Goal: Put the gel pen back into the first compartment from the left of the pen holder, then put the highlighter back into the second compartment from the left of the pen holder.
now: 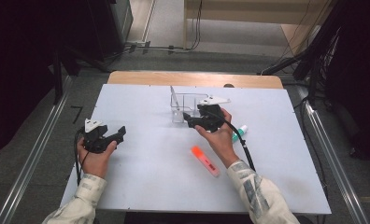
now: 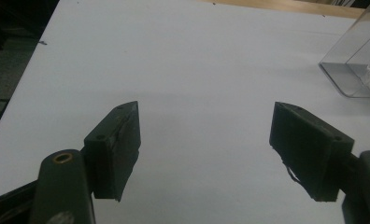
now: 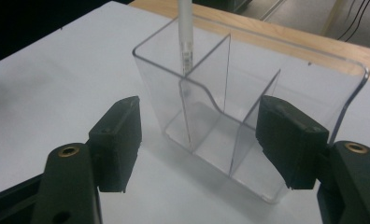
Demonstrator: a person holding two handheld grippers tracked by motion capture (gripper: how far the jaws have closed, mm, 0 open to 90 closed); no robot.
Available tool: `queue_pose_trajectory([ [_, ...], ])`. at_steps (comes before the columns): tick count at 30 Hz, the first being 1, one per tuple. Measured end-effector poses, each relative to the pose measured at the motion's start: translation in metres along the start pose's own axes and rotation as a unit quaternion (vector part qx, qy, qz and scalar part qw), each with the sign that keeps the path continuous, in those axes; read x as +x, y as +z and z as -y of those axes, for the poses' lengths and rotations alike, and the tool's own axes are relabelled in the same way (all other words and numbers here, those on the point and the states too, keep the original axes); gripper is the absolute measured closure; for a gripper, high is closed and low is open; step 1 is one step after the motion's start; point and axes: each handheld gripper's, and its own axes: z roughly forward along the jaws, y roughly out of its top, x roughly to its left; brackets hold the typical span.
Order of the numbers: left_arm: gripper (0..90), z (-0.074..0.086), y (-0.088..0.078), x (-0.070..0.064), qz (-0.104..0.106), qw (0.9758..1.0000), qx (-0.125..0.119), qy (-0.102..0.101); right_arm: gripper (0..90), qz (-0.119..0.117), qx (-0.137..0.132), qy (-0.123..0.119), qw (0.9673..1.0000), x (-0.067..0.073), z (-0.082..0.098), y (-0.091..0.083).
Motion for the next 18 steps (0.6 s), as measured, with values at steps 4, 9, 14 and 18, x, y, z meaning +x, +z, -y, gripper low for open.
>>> queue_pose_trajectory([
  [4, 25.3, 0.000, 0.001, 0.000, 0.001, 1.0000, 0.002, 0.002, 30.4, -0.004, 0.010, 0.003, 0.9999, 0.000, 0.009, -0.003],
  [9, 25.3, 0.001, 0.000, 0.000, 0.000, 1.0000, 0.003, 0.002, 30.3, -0.002, 0.021, 0.000, 0.9998, -0.002, 0.022, -0.006],
  [14, 25.3, 0.000, 0.000, -0.001, -0.001, 1.0000, 0.002, 0.003, 30.2, 0.000, 0.030, 0.003, 0.9995, -0.005, 0.034, -0.012],
  [18, 25.3, 0.000, 0.001, -0.002, -0.002, 1.0000, 0.003, 0.005, 29.9, -0.002, 0.034, 0.001, 0.9994, -0.005, 0.040, -0.017],
])
